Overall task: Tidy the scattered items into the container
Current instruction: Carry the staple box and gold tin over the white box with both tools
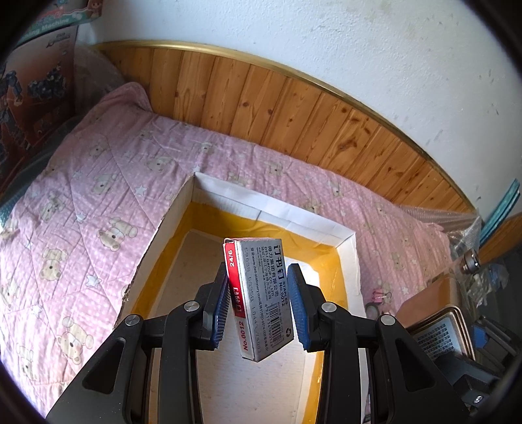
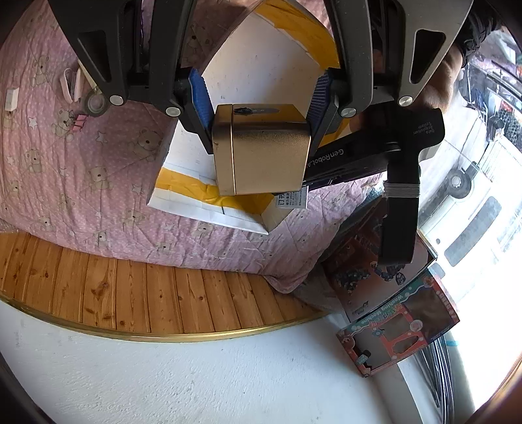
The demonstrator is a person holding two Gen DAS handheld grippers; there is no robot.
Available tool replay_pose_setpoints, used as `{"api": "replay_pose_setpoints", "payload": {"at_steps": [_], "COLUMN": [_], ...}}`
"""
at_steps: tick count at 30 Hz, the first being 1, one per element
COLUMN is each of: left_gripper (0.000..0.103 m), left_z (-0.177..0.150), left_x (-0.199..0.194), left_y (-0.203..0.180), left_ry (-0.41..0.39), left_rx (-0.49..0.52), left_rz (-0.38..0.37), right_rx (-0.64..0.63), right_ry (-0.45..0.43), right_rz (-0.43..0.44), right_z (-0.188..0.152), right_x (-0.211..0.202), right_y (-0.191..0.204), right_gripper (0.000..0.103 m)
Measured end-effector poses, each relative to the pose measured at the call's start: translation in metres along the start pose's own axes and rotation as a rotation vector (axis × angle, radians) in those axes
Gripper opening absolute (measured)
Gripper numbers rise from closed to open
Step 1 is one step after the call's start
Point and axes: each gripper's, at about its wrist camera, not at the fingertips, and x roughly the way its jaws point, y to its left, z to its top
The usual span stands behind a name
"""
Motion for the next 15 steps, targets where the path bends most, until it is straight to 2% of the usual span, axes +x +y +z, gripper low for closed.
{"api": "replay_pose_setpoints", "payload": {"at_steps": [15], "left_gripper": [0.036], "left_z": [0.003], "left_x": [0.015], "left_y": [0.002], "left_ry": [0.039], "left_rx": [0.007], "left_rz": [0.013], "right_rx": [-0.035], "right_ry": [0.042], "right_rz": [-0.015], "right_z": [0.011], "right_x": [0.02], "right_y": [0.0], "right_gripper": [0.053]}}
